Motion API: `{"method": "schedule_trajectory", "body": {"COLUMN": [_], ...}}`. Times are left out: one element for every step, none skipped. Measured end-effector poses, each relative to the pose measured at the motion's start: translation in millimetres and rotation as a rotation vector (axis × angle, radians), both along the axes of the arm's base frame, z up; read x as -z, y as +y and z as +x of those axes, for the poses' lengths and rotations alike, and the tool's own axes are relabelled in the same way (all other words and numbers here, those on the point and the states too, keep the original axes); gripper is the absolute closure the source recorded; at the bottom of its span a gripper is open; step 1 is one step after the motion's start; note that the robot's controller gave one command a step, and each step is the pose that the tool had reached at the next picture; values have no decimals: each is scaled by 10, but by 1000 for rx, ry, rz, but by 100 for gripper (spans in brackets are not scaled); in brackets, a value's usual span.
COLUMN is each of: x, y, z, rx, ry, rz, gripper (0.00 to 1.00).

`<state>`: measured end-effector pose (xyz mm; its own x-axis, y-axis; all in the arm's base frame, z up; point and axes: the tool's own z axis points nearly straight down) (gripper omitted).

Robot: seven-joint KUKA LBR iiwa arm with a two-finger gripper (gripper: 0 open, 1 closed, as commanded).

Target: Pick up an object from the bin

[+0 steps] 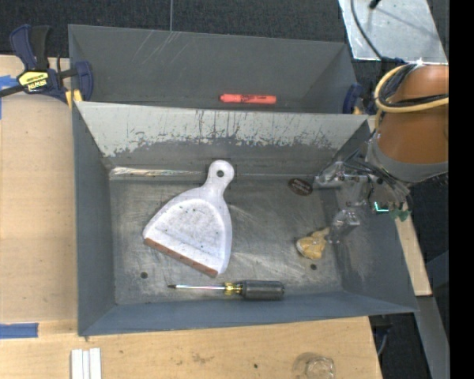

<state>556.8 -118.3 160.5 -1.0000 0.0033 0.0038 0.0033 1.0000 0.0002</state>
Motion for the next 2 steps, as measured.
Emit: {"method": "schedule_trajectory", "body": {"x": [-39, 230], "y": [2, -15], "z": [19, -24], "rx": [-3, -71], "ry": [-8, -14], "rz": [-1, -3], "gripper": [0, 0]}}
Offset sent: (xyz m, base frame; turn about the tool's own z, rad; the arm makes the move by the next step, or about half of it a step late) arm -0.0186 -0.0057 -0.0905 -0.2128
